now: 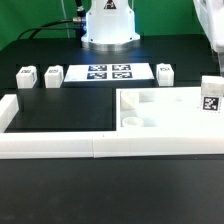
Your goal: Assemble square table
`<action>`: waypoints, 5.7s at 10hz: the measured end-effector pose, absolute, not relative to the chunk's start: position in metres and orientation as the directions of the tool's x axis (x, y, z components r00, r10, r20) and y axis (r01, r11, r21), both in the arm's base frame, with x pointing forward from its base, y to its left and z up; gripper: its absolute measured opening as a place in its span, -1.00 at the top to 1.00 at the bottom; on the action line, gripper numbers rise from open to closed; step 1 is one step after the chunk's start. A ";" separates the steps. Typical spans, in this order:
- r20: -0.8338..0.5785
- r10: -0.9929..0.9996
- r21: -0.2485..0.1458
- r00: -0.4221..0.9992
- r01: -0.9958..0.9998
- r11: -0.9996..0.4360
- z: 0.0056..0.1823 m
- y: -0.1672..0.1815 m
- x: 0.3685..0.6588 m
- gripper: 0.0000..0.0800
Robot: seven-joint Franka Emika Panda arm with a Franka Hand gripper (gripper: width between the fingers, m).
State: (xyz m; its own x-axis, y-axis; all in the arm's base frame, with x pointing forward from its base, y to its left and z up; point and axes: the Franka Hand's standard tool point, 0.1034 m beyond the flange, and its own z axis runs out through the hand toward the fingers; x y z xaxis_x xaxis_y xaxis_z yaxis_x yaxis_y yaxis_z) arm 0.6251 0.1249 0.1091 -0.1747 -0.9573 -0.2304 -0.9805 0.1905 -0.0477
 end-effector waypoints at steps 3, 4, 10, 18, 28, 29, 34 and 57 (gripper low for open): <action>-0.221 -0.972 -0.097 -0.079 -0.990 0.103 0.111 0.122 0.618 -0.62; -0.218 -0.974 -0.107 -0.064 -0.990 0.089 0.112 0.120 0.598 -0.62; -0.137 -0.911 -0.164 0.390 -0.915 -0.367 0.104 0.126 0.557 -0.62; -0.004 -0.350 -0.126 0.937 -0.348 -0.929 0.040 0.132 0.452 -0.62; -0.558 -0.095 -0.026 0.824 -0.132 -0.991 0.021 0.112 0.375 -0.62; -0.703 -0.075 -0.031 0.707 -0.136 -0.990 0.025 0.107 0.374 -0.62; -0.850 -0.051 -0.016 0.524 -0.123 -0.992 0.010 0.107 0.375 -0.27; -0.260 0.019 -0.135 0.965 -0.017 -0.991 0.167 0.022 0.536 0.27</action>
Offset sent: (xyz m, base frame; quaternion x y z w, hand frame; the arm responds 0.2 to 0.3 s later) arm -0.0570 -0.0028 0.0086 0.0304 -0.0208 -0.0495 0.9981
